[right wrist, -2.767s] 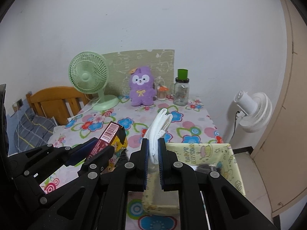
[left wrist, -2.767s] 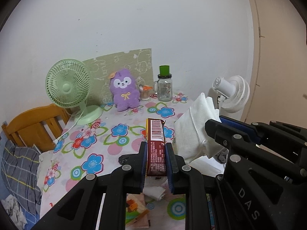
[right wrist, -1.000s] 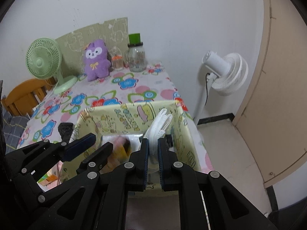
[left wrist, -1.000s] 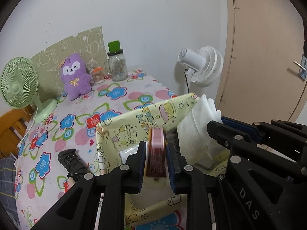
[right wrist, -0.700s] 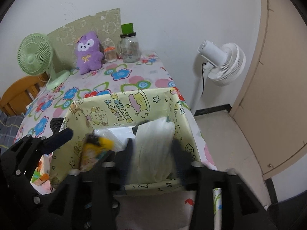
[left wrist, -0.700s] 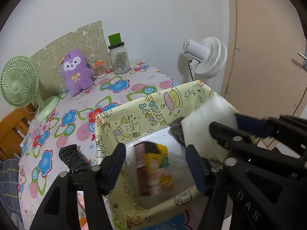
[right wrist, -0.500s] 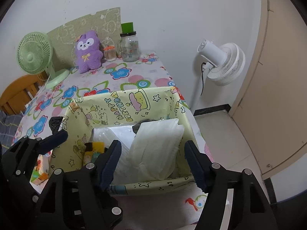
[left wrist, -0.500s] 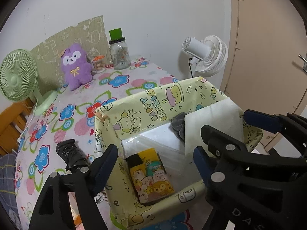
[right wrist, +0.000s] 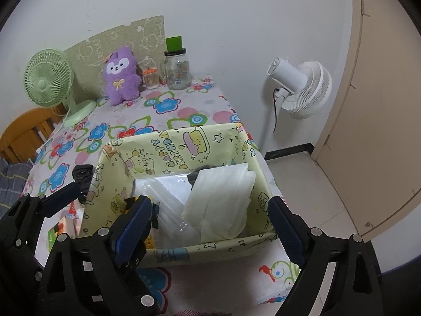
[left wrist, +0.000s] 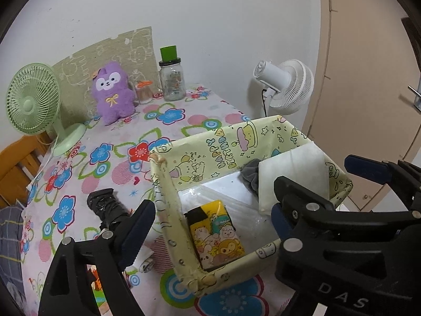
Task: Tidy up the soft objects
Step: 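Open both tools and withdraw them from the yellow box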
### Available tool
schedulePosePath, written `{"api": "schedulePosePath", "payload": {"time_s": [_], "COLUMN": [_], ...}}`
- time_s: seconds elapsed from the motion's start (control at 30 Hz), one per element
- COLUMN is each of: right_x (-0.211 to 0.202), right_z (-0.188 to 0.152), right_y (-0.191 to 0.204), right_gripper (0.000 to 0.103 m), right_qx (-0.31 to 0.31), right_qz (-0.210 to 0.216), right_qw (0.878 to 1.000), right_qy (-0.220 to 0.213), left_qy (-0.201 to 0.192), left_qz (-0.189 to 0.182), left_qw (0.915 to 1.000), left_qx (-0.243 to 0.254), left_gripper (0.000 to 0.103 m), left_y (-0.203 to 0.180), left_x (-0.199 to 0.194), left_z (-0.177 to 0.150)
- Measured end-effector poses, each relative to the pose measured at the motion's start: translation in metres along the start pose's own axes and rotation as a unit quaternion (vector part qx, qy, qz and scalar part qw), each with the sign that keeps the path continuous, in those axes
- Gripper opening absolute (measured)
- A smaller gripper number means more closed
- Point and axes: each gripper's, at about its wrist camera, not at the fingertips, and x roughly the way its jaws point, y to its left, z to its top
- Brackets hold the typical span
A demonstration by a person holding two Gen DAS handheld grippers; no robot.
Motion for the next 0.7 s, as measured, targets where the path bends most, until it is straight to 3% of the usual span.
{"api": "schedulePosePath", "payload": {"time_s": [0.7], "right_x": [-0.032], "right_z": [-0.005], "right_y": [0.027], "right_gripper": [0.092], "right_qx": [-0.012], "right_qz": [0.026], "right_qw": [0.999], "right_qy": [-0.020], "left_qy": [-0.020], "left_qz": [0.014], "left_qw": [0.9996], "left_qx": [-0.011], "left_gripper": [0.094], "left_y": [0.022], "left_x": [-0.035], "left_z": [-0.012]}}
